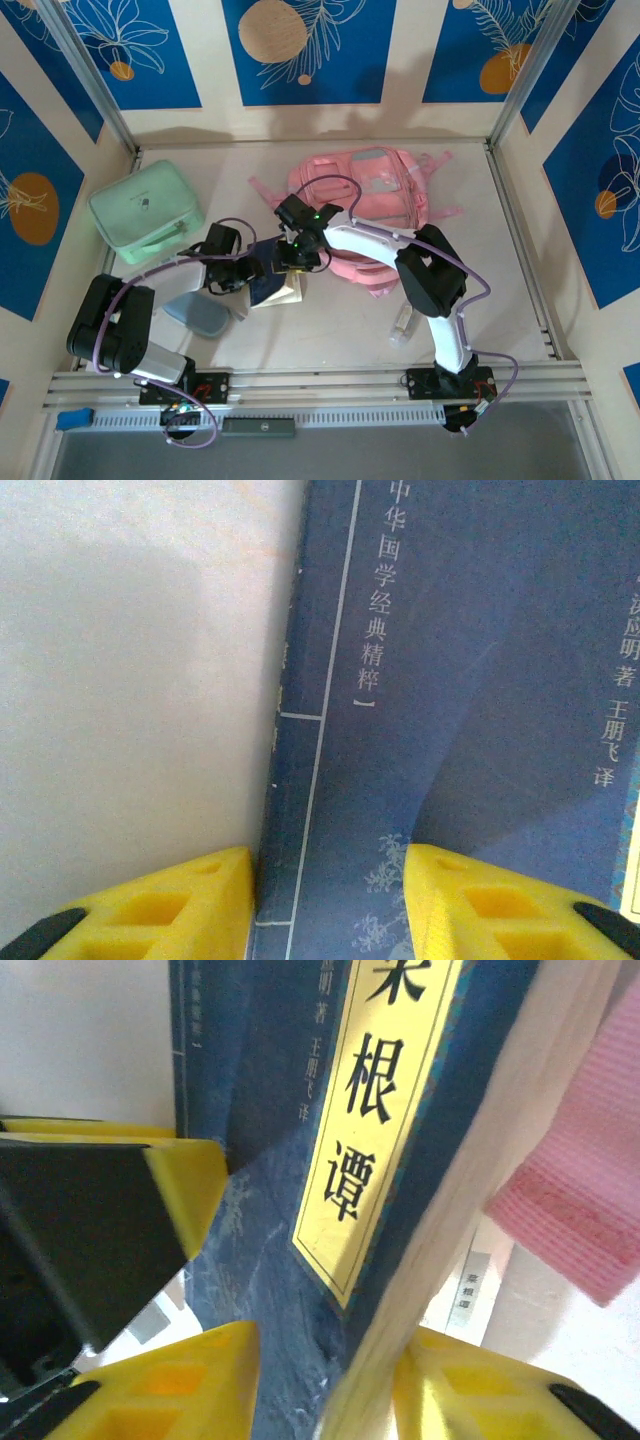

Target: Pack books, pencil case, and school supplies into a backpack

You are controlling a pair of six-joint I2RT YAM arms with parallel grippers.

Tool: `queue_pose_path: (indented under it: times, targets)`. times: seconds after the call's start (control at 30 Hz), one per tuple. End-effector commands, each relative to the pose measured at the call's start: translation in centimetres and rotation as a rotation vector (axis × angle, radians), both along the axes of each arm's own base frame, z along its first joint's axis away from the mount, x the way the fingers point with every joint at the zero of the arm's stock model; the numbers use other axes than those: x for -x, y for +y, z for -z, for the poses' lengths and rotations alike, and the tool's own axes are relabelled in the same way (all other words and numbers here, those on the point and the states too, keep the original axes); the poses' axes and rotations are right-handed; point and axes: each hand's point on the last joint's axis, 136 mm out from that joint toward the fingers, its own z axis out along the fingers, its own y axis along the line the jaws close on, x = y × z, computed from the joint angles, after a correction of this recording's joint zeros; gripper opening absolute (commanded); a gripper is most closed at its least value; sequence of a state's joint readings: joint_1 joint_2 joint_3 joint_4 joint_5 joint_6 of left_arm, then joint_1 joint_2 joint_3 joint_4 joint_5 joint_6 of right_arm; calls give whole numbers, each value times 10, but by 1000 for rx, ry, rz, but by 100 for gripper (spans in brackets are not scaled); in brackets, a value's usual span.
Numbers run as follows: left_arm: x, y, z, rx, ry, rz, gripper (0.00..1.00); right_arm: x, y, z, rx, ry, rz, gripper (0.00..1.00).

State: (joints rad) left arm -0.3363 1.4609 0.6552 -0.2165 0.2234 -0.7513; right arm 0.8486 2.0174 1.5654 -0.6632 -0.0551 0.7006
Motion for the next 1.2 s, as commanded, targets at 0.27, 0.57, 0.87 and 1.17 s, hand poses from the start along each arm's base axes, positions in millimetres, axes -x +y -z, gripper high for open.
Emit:
queue_pose_path:
  times: [0.27, 0.57, 0.87, 1.17]
  targets:
    - [7, 6, 1, -41, 2, 9, 45, 5, 7, -28, -64, -11, -27, 17]
    - [-6, 15, -46, -79, -98, 1, 56, 6, 10, -69, -171, -44, -20, 8]
    - [-19, 31, -146, 52, -303, 36, 69, 14, -17, -140, -330, -159, -25, 7]
    - [-24, -21, -229, 448, -474, 143, 65, 14, -61, -206, -568, -225, -6, 8]
